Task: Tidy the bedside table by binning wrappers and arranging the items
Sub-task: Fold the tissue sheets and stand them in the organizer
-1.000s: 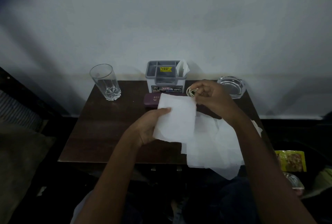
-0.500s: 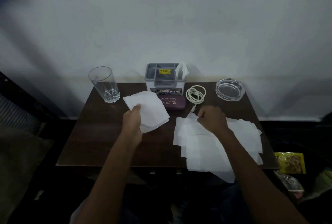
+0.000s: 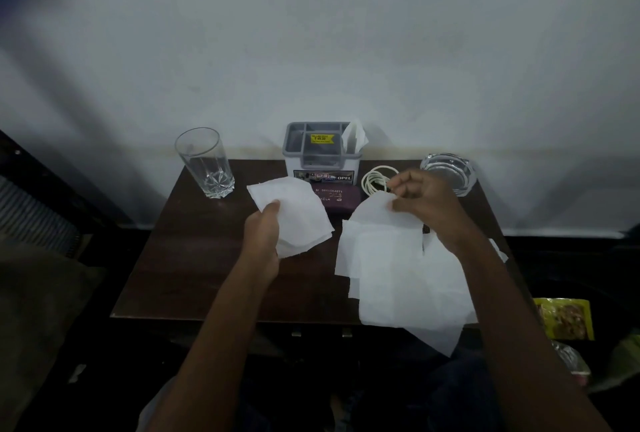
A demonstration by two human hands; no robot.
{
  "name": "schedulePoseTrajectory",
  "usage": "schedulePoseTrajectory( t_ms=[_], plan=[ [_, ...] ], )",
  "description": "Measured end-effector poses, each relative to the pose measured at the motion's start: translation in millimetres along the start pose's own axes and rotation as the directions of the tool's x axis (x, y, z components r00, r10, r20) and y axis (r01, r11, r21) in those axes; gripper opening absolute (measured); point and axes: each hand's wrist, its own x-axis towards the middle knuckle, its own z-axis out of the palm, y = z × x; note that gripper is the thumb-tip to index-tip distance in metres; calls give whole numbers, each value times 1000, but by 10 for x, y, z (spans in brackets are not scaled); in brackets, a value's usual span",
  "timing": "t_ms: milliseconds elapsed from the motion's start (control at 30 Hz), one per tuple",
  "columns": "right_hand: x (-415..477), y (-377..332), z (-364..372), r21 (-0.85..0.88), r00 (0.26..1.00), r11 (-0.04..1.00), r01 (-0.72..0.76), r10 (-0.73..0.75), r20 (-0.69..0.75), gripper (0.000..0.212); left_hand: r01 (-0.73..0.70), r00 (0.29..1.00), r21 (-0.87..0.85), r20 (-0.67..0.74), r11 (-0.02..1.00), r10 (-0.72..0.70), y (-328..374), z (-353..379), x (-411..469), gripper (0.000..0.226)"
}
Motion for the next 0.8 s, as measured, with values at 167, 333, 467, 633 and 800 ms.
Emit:
schedulePoseTrajectory(
  t_ms=[167, 333, 467, 633, 800],
  plan=[
    [-62, -243, -96, 28, 995, 995, 98, -98, 9, 30, -22, 999, 7, 33, 1000, 22, 17, 22, -21, 31],
    [-203, -564, -171, 30, 944, 986, 162, -164, 287, 31, -82, 989, 91, 135, 993, 69, -15, 50, -59, 32],
    [-262, -729, -101, 77, 926, 983, 168, -184, 330, 31, -13, 955, 69, 297, 998, -8, -39, 89, -108, 33],
    [-181, -694, 253, 322, 995, 943, 88, -69, -68, 29, 151, 893, -109, 441, 982, -89, -76, 167, -173, 29],
    [-112, -466, 614, 329, 918, 943, 55, 82, -388, 27, 277, 890, -296, 437, 914, -128, -67, 244, -219, 35]
  ],
)
